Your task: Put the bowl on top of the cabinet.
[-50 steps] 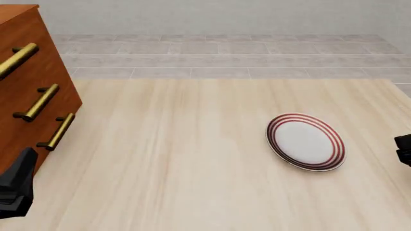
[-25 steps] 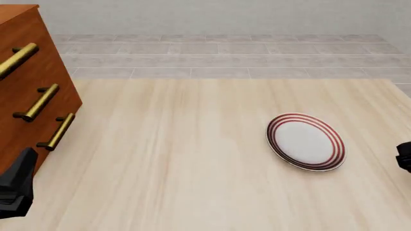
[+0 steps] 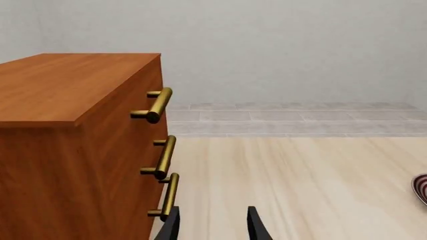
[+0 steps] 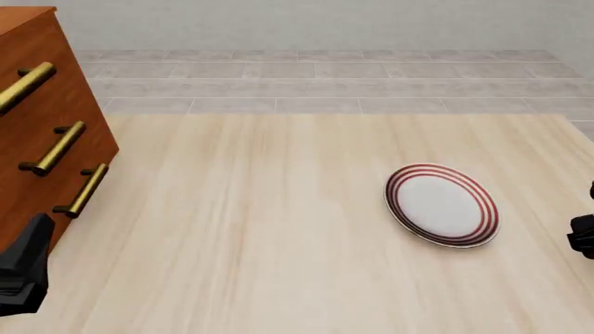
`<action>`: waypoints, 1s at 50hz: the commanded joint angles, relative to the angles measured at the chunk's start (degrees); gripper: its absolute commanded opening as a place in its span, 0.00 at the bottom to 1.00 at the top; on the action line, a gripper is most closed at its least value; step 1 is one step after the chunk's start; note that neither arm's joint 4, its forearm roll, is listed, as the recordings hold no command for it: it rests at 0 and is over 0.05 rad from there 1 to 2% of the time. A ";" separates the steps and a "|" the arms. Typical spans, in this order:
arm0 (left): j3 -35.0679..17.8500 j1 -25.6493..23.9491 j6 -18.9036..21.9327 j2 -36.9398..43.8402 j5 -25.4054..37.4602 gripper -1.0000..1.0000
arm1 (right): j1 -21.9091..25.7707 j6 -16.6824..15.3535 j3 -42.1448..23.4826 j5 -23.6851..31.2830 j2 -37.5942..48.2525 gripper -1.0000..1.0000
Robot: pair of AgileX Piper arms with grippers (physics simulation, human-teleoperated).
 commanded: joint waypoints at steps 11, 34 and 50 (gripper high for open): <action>0.00 0.01 -0.01 0.00 0.00 1.00 | -2.30 -0.47 0.42 -5.76 7.20 1.00; 0.00 0.00 0.00 -0.01 0.00 1.00 | -5.61 -1.49 1.44 -10.38 12.29 1.00; 0.00 -0.01 0.01 0.00 0.00 1.00 | -6.87 -1.92 1.35 -12.49 15.25 1.00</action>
